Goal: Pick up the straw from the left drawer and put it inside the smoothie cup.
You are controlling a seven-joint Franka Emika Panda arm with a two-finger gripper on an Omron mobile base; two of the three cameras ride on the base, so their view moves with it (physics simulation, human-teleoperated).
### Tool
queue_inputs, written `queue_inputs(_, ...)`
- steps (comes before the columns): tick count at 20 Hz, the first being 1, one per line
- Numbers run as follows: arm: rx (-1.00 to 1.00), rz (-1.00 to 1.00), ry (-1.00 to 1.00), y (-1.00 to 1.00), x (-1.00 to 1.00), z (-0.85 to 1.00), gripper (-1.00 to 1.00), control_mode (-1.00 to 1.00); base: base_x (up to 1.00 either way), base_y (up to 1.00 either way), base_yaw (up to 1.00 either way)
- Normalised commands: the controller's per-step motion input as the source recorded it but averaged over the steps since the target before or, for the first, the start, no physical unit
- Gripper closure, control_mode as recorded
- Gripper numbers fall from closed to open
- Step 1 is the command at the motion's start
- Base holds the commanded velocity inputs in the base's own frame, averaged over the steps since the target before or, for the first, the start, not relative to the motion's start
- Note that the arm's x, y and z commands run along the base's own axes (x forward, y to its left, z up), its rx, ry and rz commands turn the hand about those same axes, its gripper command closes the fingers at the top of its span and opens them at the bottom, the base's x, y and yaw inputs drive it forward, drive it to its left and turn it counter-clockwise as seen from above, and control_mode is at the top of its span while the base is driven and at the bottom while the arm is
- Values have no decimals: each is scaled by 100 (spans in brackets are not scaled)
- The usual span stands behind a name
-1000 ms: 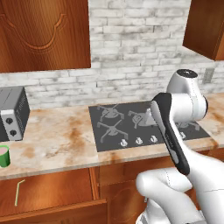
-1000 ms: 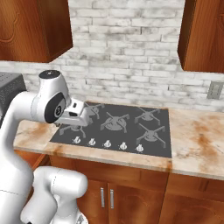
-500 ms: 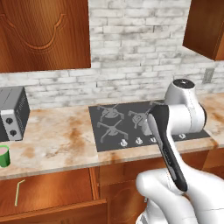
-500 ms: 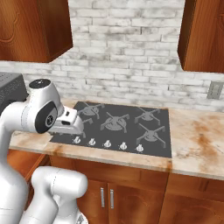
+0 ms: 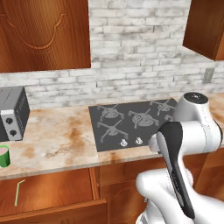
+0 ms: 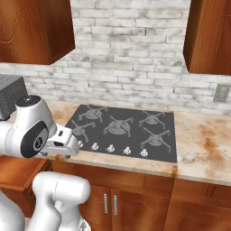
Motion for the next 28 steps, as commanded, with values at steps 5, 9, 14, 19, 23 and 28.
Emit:
queue_inputs(5, 2, 0, 0, -2, -37, -4, -100, -100, 0, 0, 0)
queue_inputs(9, 11, 0, 0, -11, 19, 25, -100, -100, 0, 0, 0)
queue_inputs(14, 12, 0, 2, -11, 50, 11, -100, -100, 0, 0, 0)
queue_inputs(19, 2, 0, 0, -2, 25, 0, -100, -100, 0, 0, 0)
queue_inputs(23, 0, 0, 0, 0, 6, 0, -100, -100, 0, 0, 0)
queue_inputs(28, 0, 0, 0, 0, -2, -3, -100, -100, 0, 0, 0)
